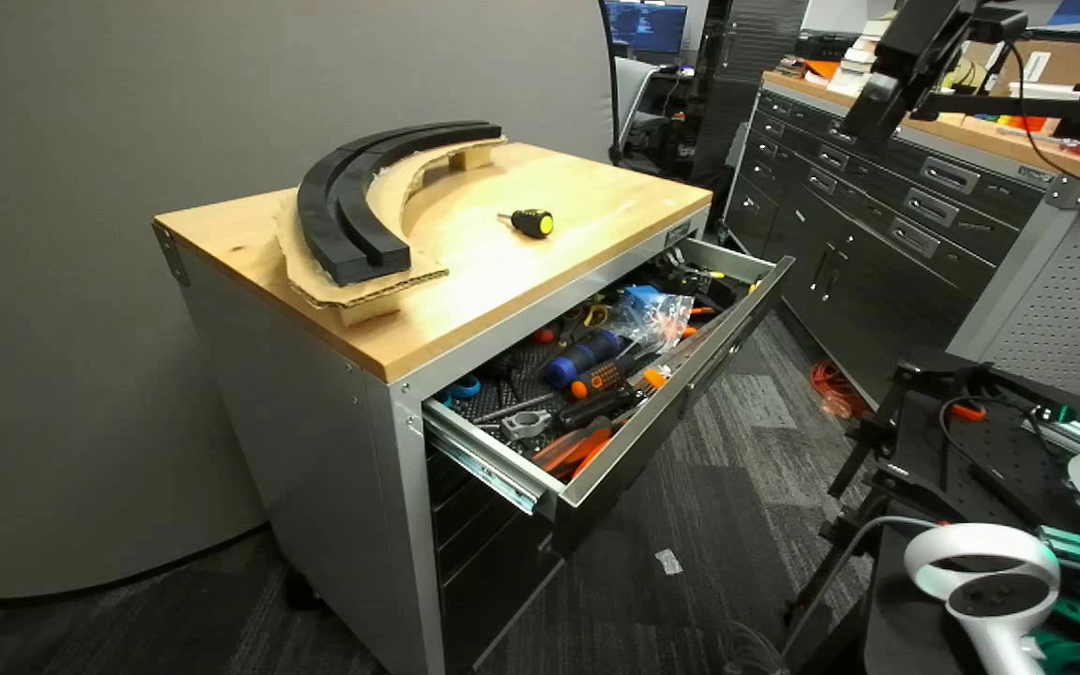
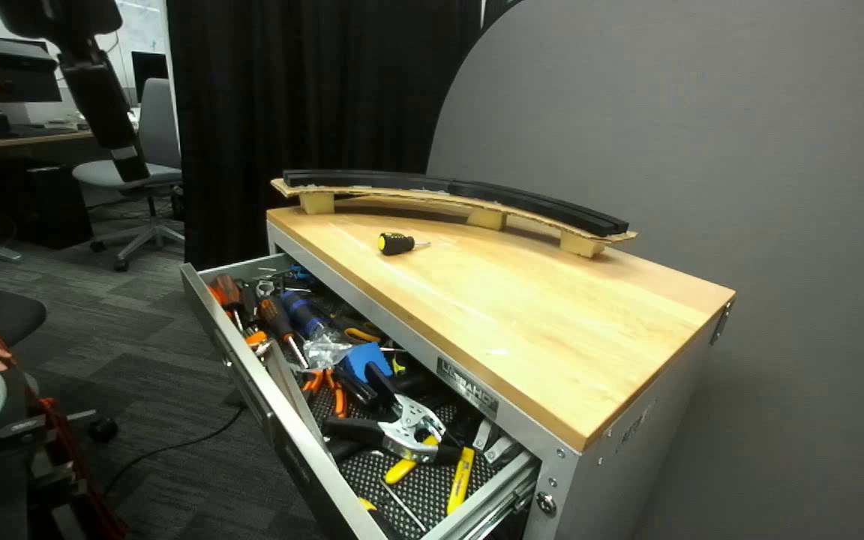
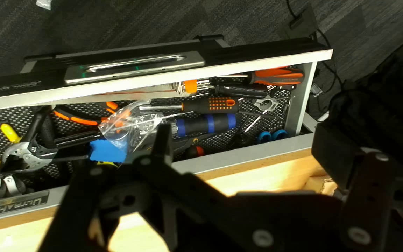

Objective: Put the screwdriver in the open drawer then close the drawer

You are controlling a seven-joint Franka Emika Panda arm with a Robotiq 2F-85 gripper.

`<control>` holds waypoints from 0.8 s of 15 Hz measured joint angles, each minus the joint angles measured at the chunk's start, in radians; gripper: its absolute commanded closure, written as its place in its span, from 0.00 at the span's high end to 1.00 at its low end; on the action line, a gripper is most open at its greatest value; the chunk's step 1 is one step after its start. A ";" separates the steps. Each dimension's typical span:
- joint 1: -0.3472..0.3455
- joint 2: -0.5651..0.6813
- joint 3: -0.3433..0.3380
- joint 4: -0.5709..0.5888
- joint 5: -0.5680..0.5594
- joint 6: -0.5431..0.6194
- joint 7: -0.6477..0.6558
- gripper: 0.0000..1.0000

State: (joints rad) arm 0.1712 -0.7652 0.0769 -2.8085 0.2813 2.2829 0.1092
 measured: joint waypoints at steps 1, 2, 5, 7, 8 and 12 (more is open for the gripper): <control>0.000 0.000 0.000 0.000 0.000 0.000 0.000 1.00; 0.000 0.000 0.000 0.000 0.000 0.000 0.000 1.00; -0.001 0.008 0.001 0.004 0.000 0.005 0.011 1.00; -0.004 0.051 0.025 0.033 0.000 0.065 0.058 1.00; -0.004 0.093 0.047 0.055 0.000 0.115 0.081 1.00; -0.039 0.321 0.159 0.182 -0.084 0.284 0.203 1.00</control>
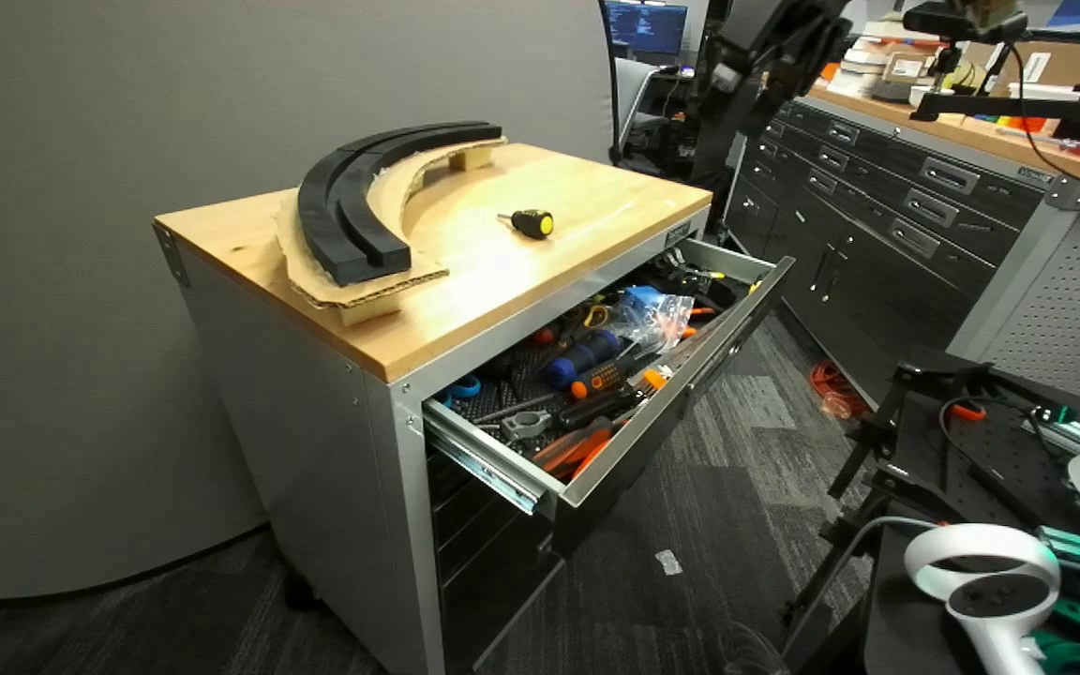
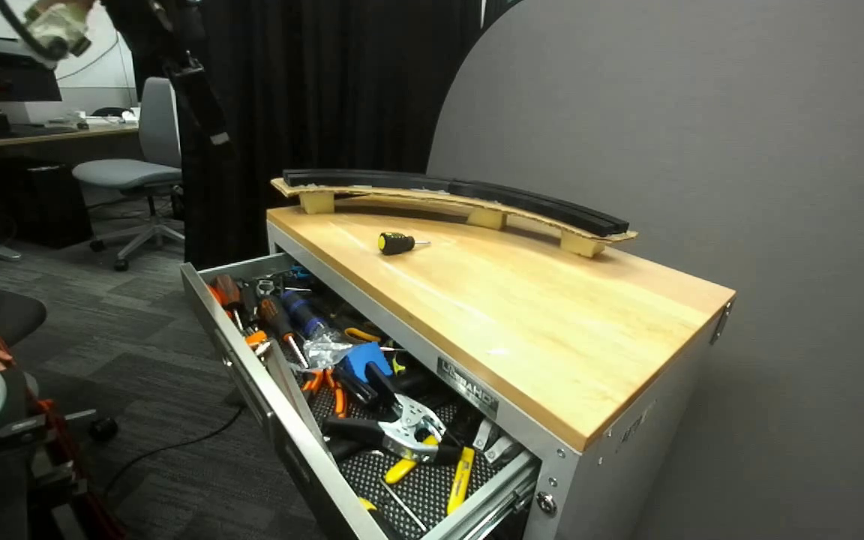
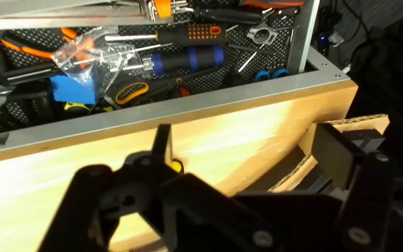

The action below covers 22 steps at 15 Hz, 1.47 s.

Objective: Put the screwdriver in the open drawer then close the drawer

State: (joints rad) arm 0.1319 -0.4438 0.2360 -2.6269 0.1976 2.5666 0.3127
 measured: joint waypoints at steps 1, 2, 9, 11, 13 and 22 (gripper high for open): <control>-0.027 0.064 0.032 0.037 -0.058 0.036 0.047 1.00; -0.060 0.126 0.064 0.076 -0.131 0.069 0.101 1.00; -0.270 0.498 0.193 0.422 -0.678 0.034 0.430 1.00; -0.241 0.591 0.156 0.515 -0.726 -0.002 0.449 1.00; -0.147 0.675 0.053 0.591 -0.717 -0.013 0.446 1.00; 0.050 0.841 -0.172 0.771 -0.623 -0.064 0.407 1.00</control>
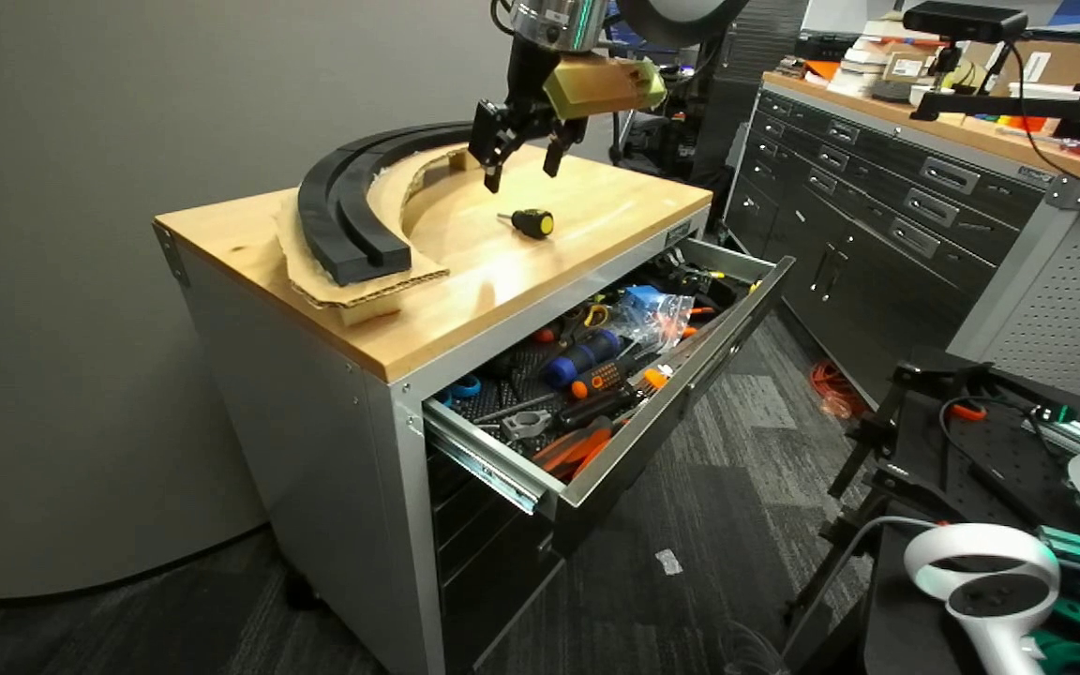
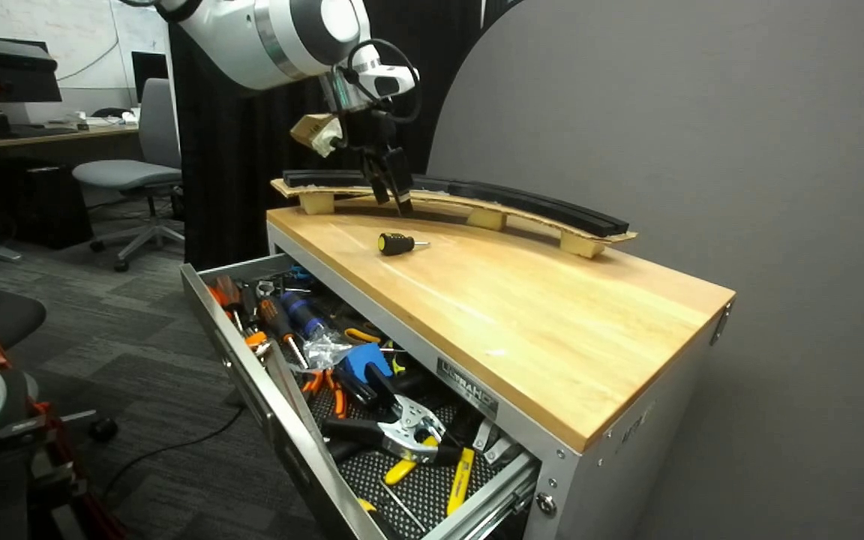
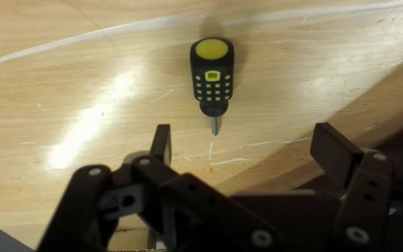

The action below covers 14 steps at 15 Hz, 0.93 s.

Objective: Put the screwdriver in the open drawer then close the drawer

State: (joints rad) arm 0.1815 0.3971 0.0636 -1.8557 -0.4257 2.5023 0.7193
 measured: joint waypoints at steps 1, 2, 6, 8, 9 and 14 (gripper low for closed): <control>0.006 0.002 -0.013 0.006 0.002 -0.011 -0.003 1.00; 0.009 0.003 -0.022 0.009 0.005 -0.021 -0.006 1.00; 0.011 0.010 -0.032 0.015 0.046 -0.060 -0.038 1.00; 0.013 0.011 -0.032 0.016 0.067 -0.073 -0.048 1.00; 0.015 0.012 -0.032 0.018 0.072 -0.079 -0.048 1.00; 0.022 0.016 -0.032 0.030 0.080 -0.084 -0.048 1.00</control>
State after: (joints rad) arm 0.2036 0.4134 0.0316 -1.8259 -0.3453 2.4181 0.6713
